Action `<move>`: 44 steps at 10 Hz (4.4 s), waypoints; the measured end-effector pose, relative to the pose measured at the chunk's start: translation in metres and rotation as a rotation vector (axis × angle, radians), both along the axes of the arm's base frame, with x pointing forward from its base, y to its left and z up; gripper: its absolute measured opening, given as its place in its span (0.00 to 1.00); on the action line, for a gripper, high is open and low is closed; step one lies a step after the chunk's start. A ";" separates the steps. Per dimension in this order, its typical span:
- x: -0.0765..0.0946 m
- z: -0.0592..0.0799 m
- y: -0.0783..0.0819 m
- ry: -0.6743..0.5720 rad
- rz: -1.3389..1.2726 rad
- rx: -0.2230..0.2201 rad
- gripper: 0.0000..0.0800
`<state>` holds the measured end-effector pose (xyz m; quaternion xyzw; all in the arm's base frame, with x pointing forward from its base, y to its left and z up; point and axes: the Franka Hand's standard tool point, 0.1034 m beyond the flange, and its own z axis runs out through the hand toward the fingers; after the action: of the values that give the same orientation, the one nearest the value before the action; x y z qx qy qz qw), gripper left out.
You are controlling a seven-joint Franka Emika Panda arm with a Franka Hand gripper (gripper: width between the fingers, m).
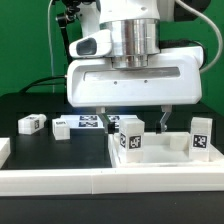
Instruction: Assemble square table
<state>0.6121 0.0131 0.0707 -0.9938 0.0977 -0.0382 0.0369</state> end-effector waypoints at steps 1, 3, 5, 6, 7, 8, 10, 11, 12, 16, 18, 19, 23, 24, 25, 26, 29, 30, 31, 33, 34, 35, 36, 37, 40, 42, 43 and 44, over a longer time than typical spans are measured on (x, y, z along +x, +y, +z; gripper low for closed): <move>0.000 0.000 0.000 -0.005 0.060 -0.007 0.81; 0.001 0.000 -0.001 -0.015 0.190 -0.029 0.81; 0.001 0.000 -0.002 -0.020 0.312 -0.047 0.81; 0.001 0.000 -0.002 -0.022 0.382 -0.059 0.81; 0.001 0.000 -0.003 -0.024 0.438 -0.068 0.81; 0.002 0.001 -0.006 -0.028 0.502 -0.080 0.81; 0.002 0.000 -0.008 -0.027 0.503 -0.081 0.66; 0.002 0.000 -0.008 -0.027 0.503 -0.081 0.48; 0.002 0.000 -0.008 -0.027 0.502 -0.081 0.36; 0.002 0.000 -0.007 -0.014 0.174 -0.048 0.36; 0.002 0.000 -0.007 -0.003 -0.080 -0.026 0.36; 0.001 0.000 -0.006 0.002 -0.183 -0.021 0.36; 0.001 0.000 -0.004 0.037 -0.757 0.041 0.36; 0.002 0.000 -0.003 0.041 -0.816 0.047 0.36; 0.002 0.000 -0.003 0.045 -0.894 0.055 0.36; 0.002 0.000 -0.003 0.046 -0.923 0.060 0.36; 0.002 -0.001 -0.002 0.056 -1.029 0.077 0.57; 0.002 -0.001 -0.002 0.055 -1.015 0.076 0.57; 0.002 0.000 -0.001 0.051 -0.935 0.067 0.76; 0.002 0.000 0.001 0.042 -0.793 0.054 0.80; 0.002 0.000 0.001 0.036 -0.689 0.045 0.81; 0.002 0.000 0.001 0.027 -0.553 0.032 0.81; 0.002 0.000 0.001 0.021 -0.440 0.022 0.81; 0.002 0.000 0.002 0.017 -0.369 0.016 0.81; 0.004 0.002 0.000 -0.018 -0.065 -0.019 0.81; 0.005 0.002 -0.002 -0.037 0.065 -0.035 0.81; 0.005 0.002 -0.005 -0.040 0.120 -0.042 0.81; 0.005 0.002 -0.005 -0.041 0.158 -0.046 0.81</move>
Offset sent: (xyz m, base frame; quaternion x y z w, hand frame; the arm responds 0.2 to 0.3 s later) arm -0.0001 0.0000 0.0020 -0.0032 0.0111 -0.1193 0.9928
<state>0.6172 0.0077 0.0728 -0.9980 0.0175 -0.0578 0.0188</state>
